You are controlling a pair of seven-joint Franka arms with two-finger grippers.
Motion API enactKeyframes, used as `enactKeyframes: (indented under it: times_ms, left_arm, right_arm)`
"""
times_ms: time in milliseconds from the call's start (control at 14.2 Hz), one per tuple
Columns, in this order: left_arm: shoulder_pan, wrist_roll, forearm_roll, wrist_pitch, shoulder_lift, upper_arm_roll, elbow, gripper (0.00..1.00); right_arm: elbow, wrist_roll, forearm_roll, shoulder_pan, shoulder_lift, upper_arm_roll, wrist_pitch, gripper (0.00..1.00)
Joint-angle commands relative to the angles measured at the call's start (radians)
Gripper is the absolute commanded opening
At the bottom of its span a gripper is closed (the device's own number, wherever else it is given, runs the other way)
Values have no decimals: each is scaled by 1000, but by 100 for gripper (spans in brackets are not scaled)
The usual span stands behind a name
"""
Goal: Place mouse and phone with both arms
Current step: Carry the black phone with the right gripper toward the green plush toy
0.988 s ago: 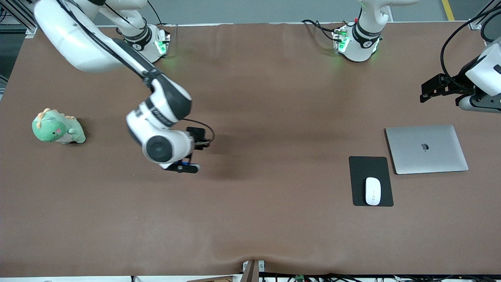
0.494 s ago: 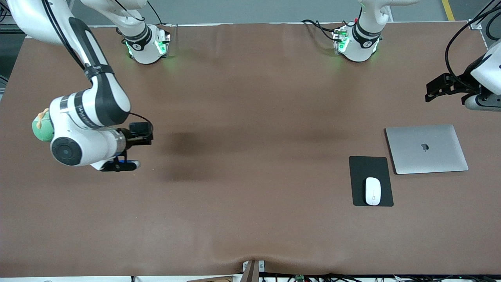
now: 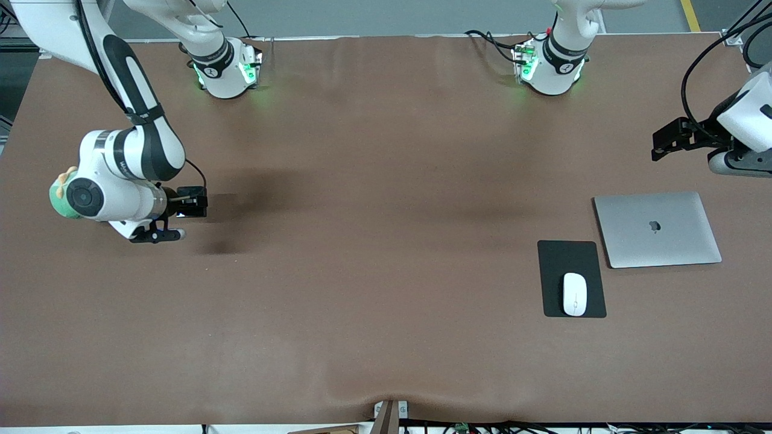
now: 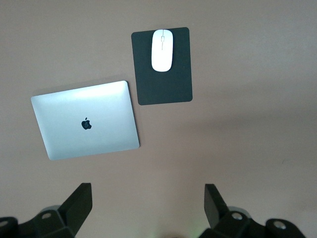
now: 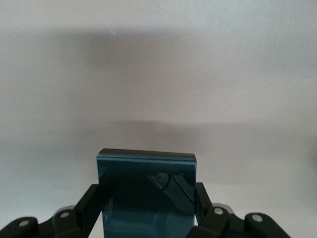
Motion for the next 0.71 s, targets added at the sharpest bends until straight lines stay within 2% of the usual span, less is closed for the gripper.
enactKeyframes:
  times_ms: [0,353,494,565,635]
  left_arm:
    - [-4,15,22,-1,3,-1,16,100]
    - [-1,17,21,-1,3,1,15,100]
    - [-1,17,22,-1,3,-1,15,100]
    - [-1,17,22,-1,3,1,16,100]
    - [-3,17,22,-1,3,-1,16,100]
  right_arm:
    - [-145,-52,23,17,-53,-34,156,0]
    - [-217,-105,25,1,-20,-57,320,0]
    - [-219,-105,54,-1,6,-77,336,1]
    - [-219,-105,91,1,9,-77,334,21]
    - [-219,-104,103,1,15,-77,330,51]
